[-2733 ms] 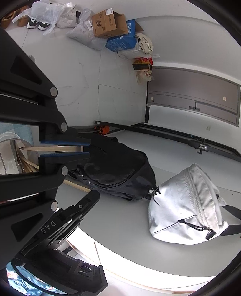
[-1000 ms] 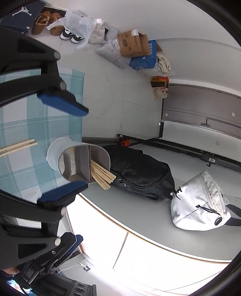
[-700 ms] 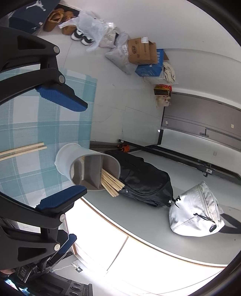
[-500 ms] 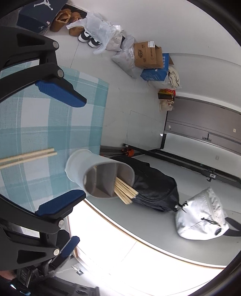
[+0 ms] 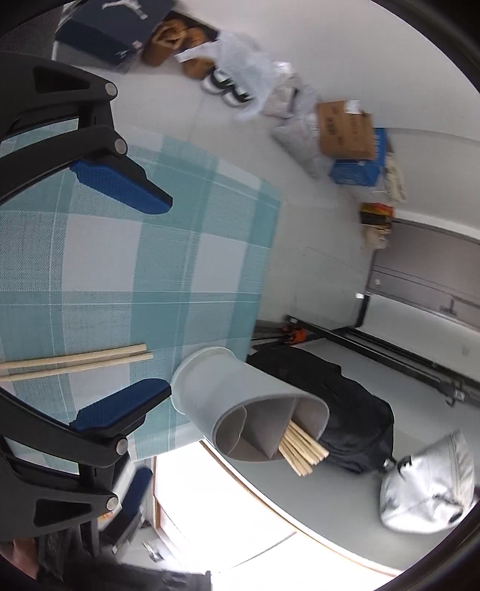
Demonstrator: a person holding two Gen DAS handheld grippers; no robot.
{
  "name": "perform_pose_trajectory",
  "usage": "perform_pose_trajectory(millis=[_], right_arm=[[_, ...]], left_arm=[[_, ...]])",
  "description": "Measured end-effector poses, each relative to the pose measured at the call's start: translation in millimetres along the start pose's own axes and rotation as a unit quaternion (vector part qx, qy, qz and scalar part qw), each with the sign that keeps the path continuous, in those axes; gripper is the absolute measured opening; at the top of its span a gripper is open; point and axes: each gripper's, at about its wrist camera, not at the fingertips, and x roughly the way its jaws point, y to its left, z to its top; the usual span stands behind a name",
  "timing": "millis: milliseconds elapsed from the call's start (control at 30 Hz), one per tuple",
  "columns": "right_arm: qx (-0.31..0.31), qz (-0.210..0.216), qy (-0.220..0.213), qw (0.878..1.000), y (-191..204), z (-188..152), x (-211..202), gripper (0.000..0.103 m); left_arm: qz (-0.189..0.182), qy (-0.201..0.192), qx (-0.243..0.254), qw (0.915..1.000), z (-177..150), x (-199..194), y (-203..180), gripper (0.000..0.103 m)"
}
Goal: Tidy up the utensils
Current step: 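Lower both grippers toward the two loose chopsticks on the cloth, then close the right gripper on one loose wooden chopstick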
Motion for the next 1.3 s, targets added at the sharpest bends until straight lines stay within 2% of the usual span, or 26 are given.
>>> perform_pose_trajectory(millis=[33, 67, 167, 233, 300, 367, 567, 667, 900, 1033, 1100, 1200, 1300], right_arm=[[-0.005, 0.0, 0.021, 1.0, 1, 0, 11, 0.072], [-0.007, 0.003, 0.033, 0.999, 1, 0, 18, 0.063], [-0.02, -0.005, 0.08, 0.997, 2, 3, 48, 0.051], [-0.019, -0.013, 0.099, 0.995, 1, 6, 63, 0.044], [-0.018, -0.022, 0.122, 0.992, 0, 9, 79, 0.043], [-0.026, -0.024, 0.135, 0.99, 2, 12, 90, 0.032], [-0.061, -0.076, 0.156, 0.983, 16, 11, 106, 0.026], [-0.08, -0.101, 0.152, 0.98, 25, 13, 106, 0.024], [-0.068, -0.111, 0.155, 0.979, 30, 25, 114, 0.023], [-0.052, -0.102, 0.144, 0.983, 26, 24, 112, 0.007], [-0.034, -0.094, 0.136, 0.986, 19, 23, 110, 0.005], [-0.015, -0.079, 0.104, 0.991, 14, 27, 96, 0.005], [-0.01, -0.062, 0.052, 0.997, 13, 28, 66, 0.005]], left_arm=[[0.004, 0.007, -0.008, 0.9999, 1, 3, 5, 0.088], [0.008, 0.01, -0.011, 0.9999, 0, 6, 8, 0.088], [0.033, 0.025, -0.022, 0.9989, -2, 15, 21, 0.088], [0.035, 0.036, -0.038, 0.998, -1, 19, 31, 0.088], [0.029, 0.047, -0.05, 0.9972, -1, 22, 37, 0.088], [0.027, 0.056, -0.055, 0.9965, -1, 23, 41, 0.088], [0.015, 0.072, -0.066, 0.9951, -1, 26, 51, 0.088], [0.01, 0.08, -0.076, 0.9938, -1, 28, 57, 0.088], [0.008, 0.076, -0.075, 0.9943, 1, 25, 60, 0.088], [0.004, 0.081, -0.079, 0.9936, 0, 26, 64, 0.088], [0.005, 0.085, -0.078, 0.9933, 0, 27, 65, 0.088], [0.005, 0.09, -0.071, 0.9934, -2, 30, 63, 0.088], [0.008, 0.093, -0.051, 0.9943, -4, 32, 54, 0.088]])
